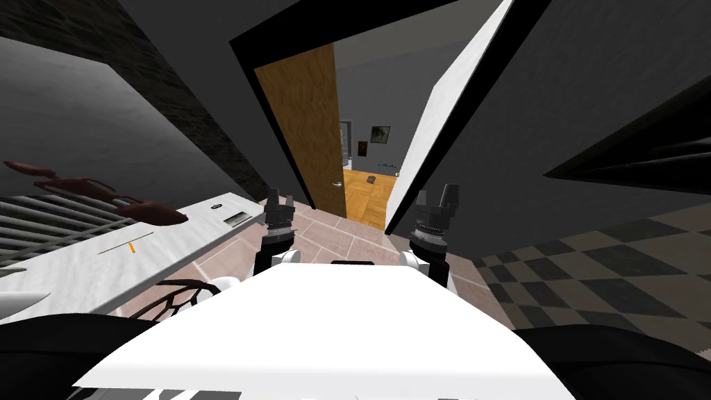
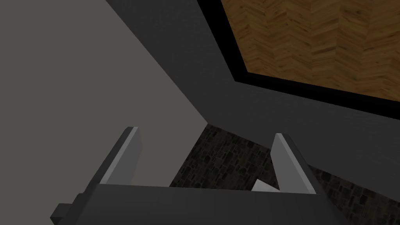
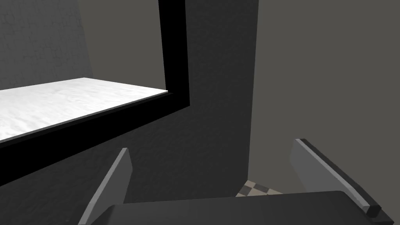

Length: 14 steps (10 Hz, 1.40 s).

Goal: Push the door open

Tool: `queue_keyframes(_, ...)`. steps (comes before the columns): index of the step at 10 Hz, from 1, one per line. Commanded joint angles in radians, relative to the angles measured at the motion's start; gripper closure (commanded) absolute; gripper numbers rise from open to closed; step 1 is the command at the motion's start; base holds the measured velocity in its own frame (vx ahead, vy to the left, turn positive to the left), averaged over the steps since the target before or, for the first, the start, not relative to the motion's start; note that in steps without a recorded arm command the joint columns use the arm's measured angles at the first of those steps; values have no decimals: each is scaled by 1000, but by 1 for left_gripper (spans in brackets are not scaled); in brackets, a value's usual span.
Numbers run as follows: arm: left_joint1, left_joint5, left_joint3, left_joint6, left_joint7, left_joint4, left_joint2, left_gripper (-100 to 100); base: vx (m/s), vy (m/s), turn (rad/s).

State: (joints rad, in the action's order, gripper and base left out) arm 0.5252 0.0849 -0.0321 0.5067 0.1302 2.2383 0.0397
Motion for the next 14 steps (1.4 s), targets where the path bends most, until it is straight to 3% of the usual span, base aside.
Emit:
queue_keyframes(1, -7, -1, 6, 6, -3, -29, 4, -100, 94, 26, -34)
queue_keyframes(6, -32, -4, 28, 27, -13, -135, 17, -100, 178, 53, -49)
queue_keyframes(14, -70, -9, 62, 60, -28, -297, 30, -100, 90, 49, -40)
